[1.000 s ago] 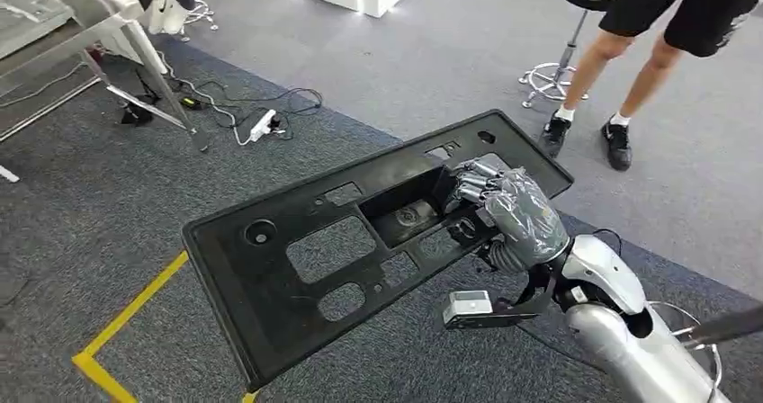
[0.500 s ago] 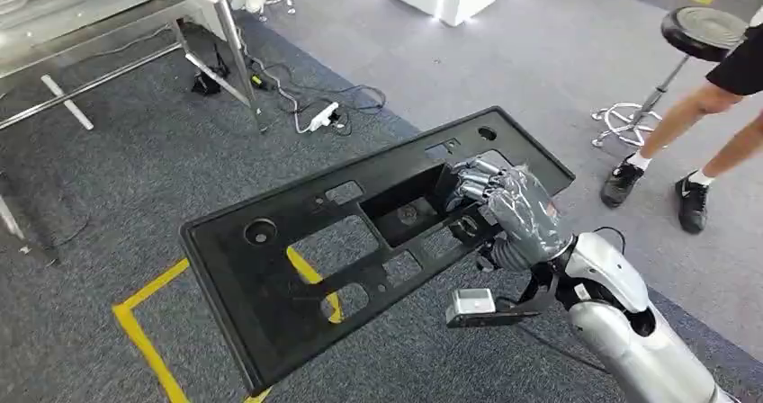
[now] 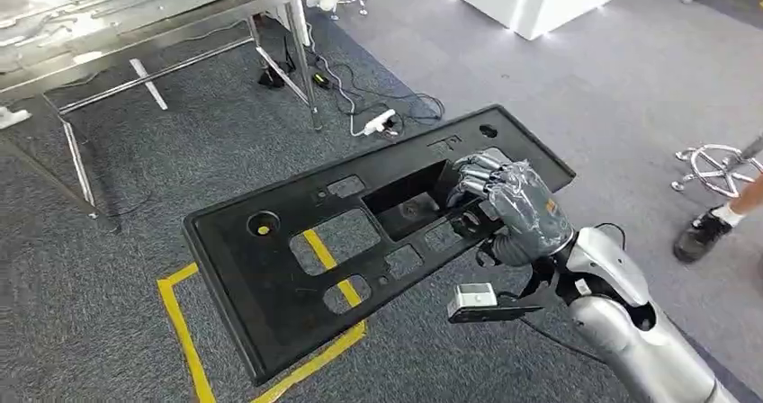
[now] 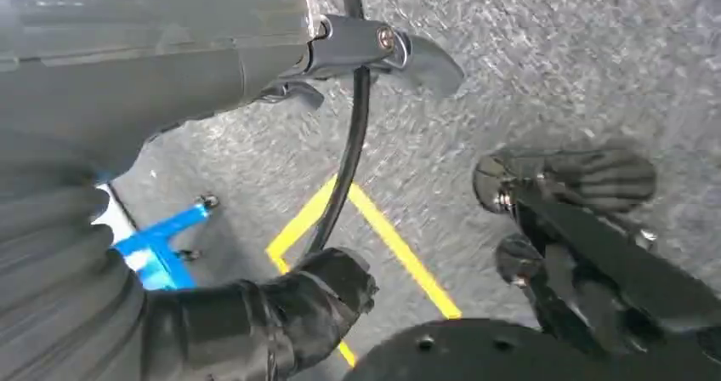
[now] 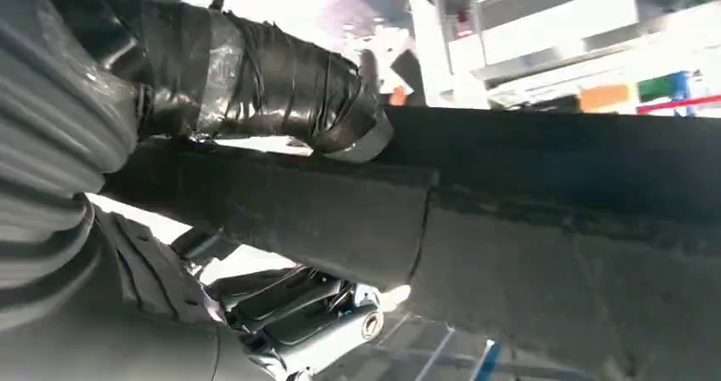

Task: Take the parts from the cabinet and place them on the table.

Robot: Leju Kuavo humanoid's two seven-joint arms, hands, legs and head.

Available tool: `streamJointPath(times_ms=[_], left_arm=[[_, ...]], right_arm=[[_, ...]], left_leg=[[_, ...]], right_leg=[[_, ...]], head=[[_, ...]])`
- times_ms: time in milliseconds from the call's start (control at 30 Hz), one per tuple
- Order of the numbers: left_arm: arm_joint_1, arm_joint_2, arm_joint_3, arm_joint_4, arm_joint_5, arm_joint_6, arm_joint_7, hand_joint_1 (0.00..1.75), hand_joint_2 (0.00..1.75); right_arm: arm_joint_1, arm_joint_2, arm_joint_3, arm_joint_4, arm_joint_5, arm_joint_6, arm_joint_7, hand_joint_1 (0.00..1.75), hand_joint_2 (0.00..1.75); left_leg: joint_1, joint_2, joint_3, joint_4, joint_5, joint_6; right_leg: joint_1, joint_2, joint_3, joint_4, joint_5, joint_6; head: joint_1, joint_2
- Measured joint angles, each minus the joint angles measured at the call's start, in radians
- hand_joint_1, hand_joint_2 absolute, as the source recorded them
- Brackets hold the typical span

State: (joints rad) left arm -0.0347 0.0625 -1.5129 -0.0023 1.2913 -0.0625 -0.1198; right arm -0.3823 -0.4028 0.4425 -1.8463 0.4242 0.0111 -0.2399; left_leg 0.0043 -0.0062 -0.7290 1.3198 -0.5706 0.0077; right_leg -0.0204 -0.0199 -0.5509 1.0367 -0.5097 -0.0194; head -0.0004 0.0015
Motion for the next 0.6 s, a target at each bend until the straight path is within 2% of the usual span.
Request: streamJointPath(times_ms=[33,67,100,133,167,200,233,267,300,333,367,400,433,467,500,533,567,600], left_arm=[[0.001,0.000,0.000,0.000,0.000,0.000,0.000,0.00,1.75],[0.004,0.000,0.000,0.000,0.002,0.000,0.002,0.00,1.75],[0.008,0.000,0.000,0.000,0.002,0.000,0.004,0.00,1.75],[0.011,0.003,0.000,0.000,0.002,-0.001,0.006,0.00,1.75],[0.012,0.003,0.000,0.000,0.002,-0.001,0.006,0.00,1.75],[0.014,0.013,0.000,0.000,0.003,-0.001,0.008,0.00,1.75],[0.010,0.013,0.000,0.000,0.003,-0.001,0.010,0.00,1.75],[0.007,0.014,0.000,0.000,0.003,-0.002,0.010,0.00,1.75],[0.010,0.015,0.000,0.000,0.003,-0.003,0.010,0.00,1.75],[0.013,0.015,0.000,0.000,0.003,-0.003,0.012,0.00,1.75],[0.011,0.015,0.000,0.000,0.003,-0.003,0.012,0.00,1.75],[0.014,0.015,0.000,0.000,0.003,-0.004,0.013,0.00,1.75],[0.014,0.016,0.000,0.000,0.002,-0.005,0.013,0.00,1.75],[0.011,0.016,0.000,0.000,0.003,-0.005,0.013,0.00,1.75],[0.008,0.016,0.000,0.000,0.002,-0.005,0.013,0.00,1.75],[0.007,0.015,0.000,0.000,0.002,-0.005,0.013,0.00,1.75],[0.008,0.016,0.000,0.000,0.002,-0.006,0.013,0.00,1.75],[0.010,0.016,0.000,0.000,0.002,-0.006,0.013,0.00,1.75]], right_arm=[[0.000,0.000,0.000,0.000,-0.001,0.001,0.000,1.75,1.75],[0.000,0.000,0.000,0.000,-0.002,0.003,0.000,1.75,1.75],[-0.001,0.000,0.000,0.000,-0.002,0.004,0.000,1.75,1.75],[-0.001,0.000,0.000,0.000,-0.003,0.004,0.000,1.75,1.75],[-0.002,0.000,0.000,0.000,-0.003,0.004,0.000,1.75,1.75],[-0.003,0.000,0.000,0.002,-0.006,0.004,0.000,1.75,1.75],[-0.003,0.000,0.000,0.003,-0.006,0.007,-0.001,1.75,1.75],[-0.008,-0.002,-0.001,0.003,-0.007,0.009,-0.001,1.75,1.75],[-0.009,-0.002,-0.001,0.003,-0.007,0.009,0.000,1.75,1.75],[-0.013,-0.002,-0.001,0.004,-0.009,0.009,0.000,1.75,1.75],[-0.016,-0.003,-0.002,0.004,-0.010,0.009,0.000,1.75,1.75],[-0.018,-0.003,-0.002,0.007,-0.010,0.010,0.000,1.75,1.75],[-0.022,-0.005,-0.003,0.008,-0.011,0.008,-0.001,1.75,1.75],[-0.022,-0.008,-0.003,0.009,-0.013,0.009,-0.001,1.75,1.75],[-0.019,-0.008,-0.003,0.010,-0.013,0.009,-0.001,1.75,1.75],[-0.018,-0.008,-0.003,0.013,-0.013,0.010,0.000,1.75,1.75],[-0.019,-0.009,-0.003,0.016,-0.013,0.010,0.000,1.75,1.75],[-0.019,-0.009,-0.003,0.018,-0.013,0.010,0.000,1.75,1.75]], left_leg=[[0.000,0.000,-0.033,0.025,-0.014,0.000],[0.000,0.001,-0.042,0.007,-0.001,0.001],[-0.001,0.002,-0.033,-0.044,0.029,0.006],[-0.004,0.009,-0.009,-0.122,0.076,0.015],[-0.011,0.034,0.015,-0.203,0.137,0.028],[-0.025,0.077,0.025,-0.255,0.206,0.045],[-0.033,0.078,0.022,-0.249,0.175,0.038],[-0.036,0.065,0.036,-0.264,0.171,0.044],[-0.032,0.051,0.039,-0.291,0.166,0.049],[-0.028,0.037,0.058,-0.301,0.165,0.057],[-0.017,0.020,0.099,-0.316,0.170,0.063],[-0.020,0.013,0.119,-0.323,0.164,0.066],[-0.020,0.003,0.133,-0.329,0.156,0.071],[-0.019,-0.012,0.143,-0.330,0.146,0.074],[-0.018,-0.030,0.157,-0.331,0.135,0.074],[-0.018,-0.048,0.171,-0.331,0.122,0.073],[-0.018,-0.065,0.190,-0.331,0.108,0.071],[-0.018,-0.080,0.210,-0.331,0.094,0.068]], right_leg=[[0.000,-0.013,0.015,0.000,-0.013,0.001],[0.001,-0.025,0.031,0.000,-0.026,0.001],[0.002,-0.036,0.050,0.000,-0.039,0.002],[0.003,-0.050,0.071,-0.001,-0.054,0.003],[0.005,-0.062,0.090,-0.003,-0.069,0.005],[0.007,-0.073,0.096,-0.008,-0.082,0.007],[0.010,-0.080,0.109,-0.020,-0.090,0.018],[0.011,-0.095,0.121,-0.035,-0.097,0.025],[0.016,-0.102,0.151,-0.030,-0.085,0.028],[0.016,-0.101,0.155,-0.033,-0.063,0.038],[0.012,-0.091,0.144,-0.004,-0.058,0.042],[0.010,-0.043,0.123,0.056,-0.040,0.041],[0.006,-0.007,0.077,0.125,-0.039,0.041],[0.004,0.012,0.019,0.191,-0.063,0.042],[0.001,0.018,-0.030,0.230,-0.117,0.048],[-0.002,0.018,-0.067,0.243,-0.178,0.056],[-0.005,0.018,-0.091,0.233,-0.215,0.061],[-0.008,0.019,-0.105,0.203,-0.222,0.063]], head=[[0.000,0.000],[0.000,0.000],[0.000,0.000],[0.000,0.000],[0.000,0.000],[0.002,0.000],[0.002,0.000],[0.004,0.000],[0.003,0.000],[0.004,0.000],[0.001,0.000],[0.007,-0.001],[0.006,-0.001],[0.008,-0.001],[0.008,-0.001],[0.007,0.000],[0.007,0.000],[0.007,0.000]])
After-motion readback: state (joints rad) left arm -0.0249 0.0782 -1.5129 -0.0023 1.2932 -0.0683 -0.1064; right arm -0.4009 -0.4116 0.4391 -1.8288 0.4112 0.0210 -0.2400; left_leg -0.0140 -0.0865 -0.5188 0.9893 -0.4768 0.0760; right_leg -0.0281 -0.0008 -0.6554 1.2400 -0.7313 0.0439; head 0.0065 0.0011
